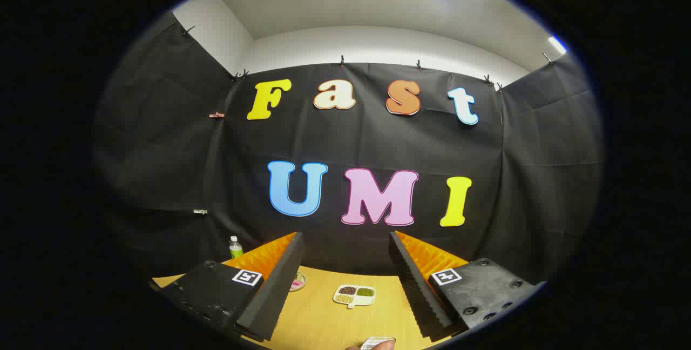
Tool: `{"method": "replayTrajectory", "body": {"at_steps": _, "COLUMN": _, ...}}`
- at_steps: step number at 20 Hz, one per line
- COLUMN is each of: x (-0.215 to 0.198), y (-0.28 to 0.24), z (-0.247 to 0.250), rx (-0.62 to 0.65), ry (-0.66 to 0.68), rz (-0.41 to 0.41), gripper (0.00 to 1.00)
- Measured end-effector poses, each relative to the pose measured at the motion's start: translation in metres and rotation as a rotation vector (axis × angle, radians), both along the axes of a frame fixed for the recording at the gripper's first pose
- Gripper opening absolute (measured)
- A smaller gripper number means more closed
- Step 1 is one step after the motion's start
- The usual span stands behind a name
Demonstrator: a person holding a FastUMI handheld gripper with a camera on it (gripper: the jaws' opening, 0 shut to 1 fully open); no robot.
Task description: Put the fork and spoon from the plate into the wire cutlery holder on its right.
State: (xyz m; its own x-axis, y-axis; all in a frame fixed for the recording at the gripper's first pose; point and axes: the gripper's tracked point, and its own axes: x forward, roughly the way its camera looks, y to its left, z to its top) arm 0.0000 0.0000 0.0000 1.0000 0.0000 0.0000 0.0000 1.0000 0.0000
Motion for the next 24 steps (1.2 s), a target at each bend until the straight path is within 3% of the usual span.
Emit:
{"method": "replayTrajectory", "body": {"at_steps": 19, "x": 0.006, "y": 0.016, "z": -0.007, "rx": 0.004, "ry": 0.03, "rz": 0.027, "gripper": 0.97}}
{"method": "replayTrajectory", "body": {"at_steps": 24, "x": 0.007, "y": 0.038, "z": -0.02, "rx": 0.022, "ry": 0.075, "rz": 0.089, "gripper": 0.97}}
